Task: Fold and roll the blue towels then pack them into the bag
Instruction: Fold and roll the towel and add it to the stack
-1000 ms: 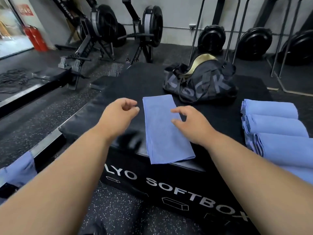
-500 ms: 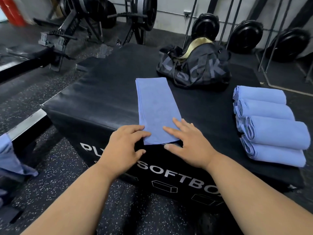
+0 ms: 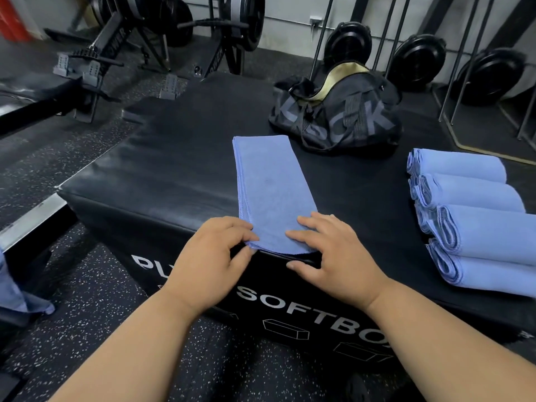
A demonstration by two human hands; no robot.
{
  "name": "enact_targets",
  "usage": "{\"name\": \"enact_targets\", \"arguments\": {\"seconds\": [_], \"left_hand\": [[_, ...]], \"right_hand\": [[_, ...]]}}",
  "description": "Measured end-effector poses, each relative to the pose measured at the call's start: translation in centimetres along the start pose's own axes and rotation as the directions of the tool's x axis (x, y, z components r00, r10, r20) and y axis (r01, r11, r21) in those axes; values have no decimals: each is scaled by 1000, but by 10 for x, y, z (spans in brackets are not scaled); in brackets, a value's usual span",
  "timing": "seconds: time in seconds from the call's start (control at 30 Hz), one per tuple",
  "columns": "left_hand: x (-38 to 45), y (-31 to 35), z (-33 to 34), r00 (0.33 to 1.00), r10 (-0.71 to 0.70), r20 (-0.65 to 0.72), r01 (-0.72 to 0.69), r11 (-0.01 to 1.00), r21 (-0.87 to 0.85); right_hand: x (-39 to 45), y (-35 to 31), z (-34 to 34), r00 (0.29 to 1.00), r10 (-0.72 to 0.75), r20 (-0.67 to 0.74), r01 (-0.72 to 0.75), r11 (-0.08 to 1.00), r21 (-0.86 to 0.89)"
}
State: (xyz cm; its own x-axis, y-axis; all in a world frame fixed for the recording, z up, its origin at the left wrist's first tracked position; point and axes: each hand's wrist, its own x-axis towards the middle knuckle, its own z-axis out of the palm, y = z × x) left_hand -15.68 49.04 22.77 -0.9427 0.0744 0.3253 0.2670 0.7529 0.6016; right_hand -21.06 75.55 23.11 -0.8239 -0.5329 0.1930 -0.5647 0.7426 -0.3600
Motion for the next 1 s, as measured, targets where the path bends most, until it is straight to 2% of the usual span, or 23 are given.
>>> {"name": "enact_targets", "arguments": {"seconds": [0.23,0.4,0.6,0.83,1.0], "left_hand": [[3,-2,-12,1000,2,3,-1,997,-72],[6,3,-13,999,-40,7,41,990,-137],[15,13,-11,1000,-21,21,23,993,-116],[17,15,-12,997,-32,71,40,992,-117],[14,10,-16,978,-180,103,201,946,-254]], "right_hand": [[15,-9,-4,989,-99,-105,106,993,60],[17,-14,-13,996,-27,-84,39,990,138],[15,-18,-14,992,-98,-77,104,992,72],[13,-12,-21,992,-109,-66,116,988,103],[14,-3,-27,988,-136,-70,144,982,126]]}}
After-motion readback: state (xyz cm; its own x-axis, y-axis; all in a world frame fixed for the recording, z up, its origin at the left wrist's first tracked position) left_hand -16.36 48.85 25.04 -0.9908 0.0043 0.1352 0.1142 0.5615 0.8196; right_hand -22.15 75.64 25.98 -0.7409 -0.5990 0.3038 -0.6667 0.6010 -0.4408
